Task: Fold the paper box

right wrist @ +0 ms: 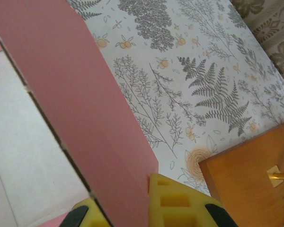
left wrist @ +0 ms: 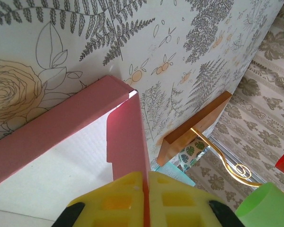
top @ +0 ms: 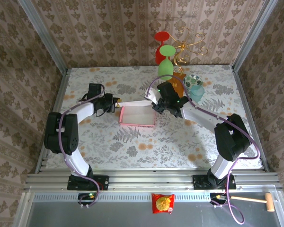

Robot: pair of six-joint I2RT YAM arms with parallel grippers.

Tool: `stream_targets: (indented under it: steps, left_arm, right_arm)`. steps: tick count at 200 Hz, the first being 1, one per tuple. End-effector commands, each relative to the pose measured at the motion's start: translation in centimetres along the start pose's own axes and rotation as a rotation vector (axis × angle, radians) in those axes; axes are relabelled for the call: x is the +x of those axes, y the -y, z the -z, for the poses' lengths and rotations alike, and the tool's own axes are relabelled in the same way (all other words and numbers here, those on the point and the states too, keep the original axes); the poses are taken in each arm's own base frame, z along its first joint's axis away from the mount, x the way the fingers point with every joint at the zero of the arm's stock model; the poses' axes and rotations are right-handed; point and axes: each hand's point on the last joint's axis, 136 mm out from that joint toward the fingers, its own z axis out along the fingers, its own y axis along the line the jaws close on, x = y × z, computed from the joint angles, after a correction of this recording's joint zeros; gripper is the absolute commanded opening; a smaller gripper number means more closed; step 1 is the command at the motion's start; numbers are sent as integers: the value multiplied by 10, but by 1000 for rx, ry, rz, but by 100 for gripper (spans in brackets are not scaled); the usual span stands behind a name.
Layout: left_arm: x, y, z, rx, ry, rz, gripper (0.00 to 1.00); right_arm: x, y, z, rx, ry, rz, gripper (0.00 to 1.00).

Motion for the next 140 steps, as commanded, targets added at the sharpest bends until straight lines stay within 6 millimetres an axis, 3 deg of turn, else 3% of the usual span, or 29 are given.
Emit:
stream_targets:
  steps: [1, 61, 87, 140]
  left_arm:
    - [54, 27, 7, 92, -156, -66, 15]
    - [63, 30, 14, 108, -179, -56, 23]
    - [69, 24, 16, 90, -215, -55, 32]
    - [66, 19, 11, 98, -239, -25, 34]
  right_arm:
    - [-19, -24, -8, -82, 85, 17, 0]
    - [-16, -24, -9, -74, 85, 26, 0]
    - [-17, -24, -10, -80, 94, 39, 0]
    - [-22, -26, -7, -87, 127, 50, 0]
